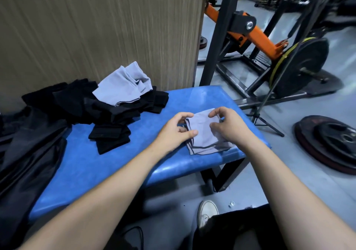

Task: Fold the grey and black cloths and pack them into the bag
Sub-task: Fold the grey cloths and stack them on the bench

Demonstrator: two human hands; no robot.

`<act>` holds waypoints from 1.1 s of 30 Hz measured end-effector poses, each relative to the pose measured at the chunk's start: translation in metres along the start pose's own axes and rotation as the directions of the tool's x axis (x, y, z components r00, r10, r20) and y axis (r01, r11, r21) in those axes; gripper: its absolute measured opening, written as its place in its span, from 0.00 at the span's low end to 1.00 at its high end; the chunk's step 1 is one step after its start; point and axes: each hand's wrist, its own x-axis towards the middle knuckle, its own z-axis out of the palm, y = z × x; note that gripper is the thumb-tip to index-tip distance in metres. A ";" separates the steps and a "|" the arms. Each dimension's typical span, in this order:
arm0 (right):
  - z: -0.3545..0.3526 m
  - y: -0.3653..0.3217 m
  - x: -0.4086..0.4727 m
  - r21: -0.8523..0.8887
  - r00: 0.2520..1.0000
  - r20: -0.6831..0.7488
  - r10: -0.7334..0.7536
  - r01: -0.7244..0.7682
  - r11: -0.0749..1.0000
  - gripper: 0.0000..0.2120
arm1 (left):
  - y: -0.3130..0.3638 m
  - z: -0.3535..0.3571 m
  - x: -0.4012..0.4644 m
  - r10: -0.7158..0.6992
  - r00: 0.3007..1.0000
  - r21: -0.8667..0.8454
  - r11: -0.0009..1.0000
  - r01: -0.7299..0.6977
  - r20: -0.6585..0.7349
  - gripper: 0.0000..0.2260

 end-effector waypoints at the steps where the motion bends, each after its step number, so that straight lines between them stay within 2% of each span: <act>1: 0.000 0.002 0.002 -0.042 1.000 0.001 0.001 -0.001 0.999 0.10 | -0.003 0.002 0.003 -0.011 1.000 0.035 0.999 0.011 0.004 0.21; 5: 0.001 0.011 0.008 -0.179 0.999 0.039 0.010 -0.002 0.984 0.13 | -0.009 0.008 0.009 0.040 0.999 0.222 0.974 -0.040 0.001 0.20; 7: 0.002 0.015 0.010 -0.235 0.997 0.072 0.023 -0.006 0.972 0.14 | -0.012 0.011 0.008 0.099 0.995 0.345 0.934 -0.094 0.005 0.19; 10: 0.004 0.017 0.010 -0.343 0.997 0.069 0.032 -0.006 0.939 0.15 | -0.016 0.012 0.008 0.116 0.993 0.454 0.886 -0.099 -0.011 0.20; 12: 0.004 0.014 0.008 -0.405 0.999 -0.006 -0.054 0.047 0.913 0.15 | -0.014 0.011 0.006 0.158 0.986 0.522 0.846 -0.111 -0.046 0.21; 14: 0.004 0.010 0.005 -0.416 0.985 -0.062 -0.159 0.119 0.902 0.17 | -0.009 0.010 0.003 0.249 0.968 0.625 0.761 -0.173 -0.035 0.22; 16: 0.005 0.008 0.002 -0.439 0.975 -0.023 -0.220 0.188 0.878 0.20 | -0.005 0.009 0.000 0.313 0.949 0.693 0.677 -0.249 0.035 0.22; 18: 0.007 0.007 0.000 -0.464 0.977 0.071 -0.202 0.212 0.860 0.23 | -0.005 0.009 -0.003 0.287 0.950 0.726 0.628 -0.282 0.121 0.24; 20: 0.008 0.008 -0.003 -0.472 0.976 0.163 -0.146 0.207 0.857 0.25 | -0.009 0.010 -0.004 0.203 0.963 0.758 0.597 -0.265 0.177 0.26; 23: 0.009 0.012 -0.004 -0.459 0.964 0.260 -0.050 0.169 0.872 0.28 | -0.016 0.008 -0.005 0.092 0.974 0.809 0.543 -0.224 0.208 0.29; 26: 0.010 0.014 -0.004 -0.455 0.945 0.326 0.030 0.129 0.881 0.30 | -0.019 0.004 -0.003 -0.009 0.977 0.819 0.547 -0.175 0.214 0.30; 29: 0.011 0.013 -0.004 -0.463 0.945 0.326 0.038 0.125 0.877 0.30 | -0.019 0.003 -0.003 -0.015 0.974 0.811 0.557 -0.179 0.225 0.31; 33: 0.012 0.007 -0.005 -0.483 0.971 0.238 -0.039 0.153 0.862 0.29 | -0.017 -0.002 -0.005 0.038 0.978 0.765 0.617 -0.185 0.206 0.31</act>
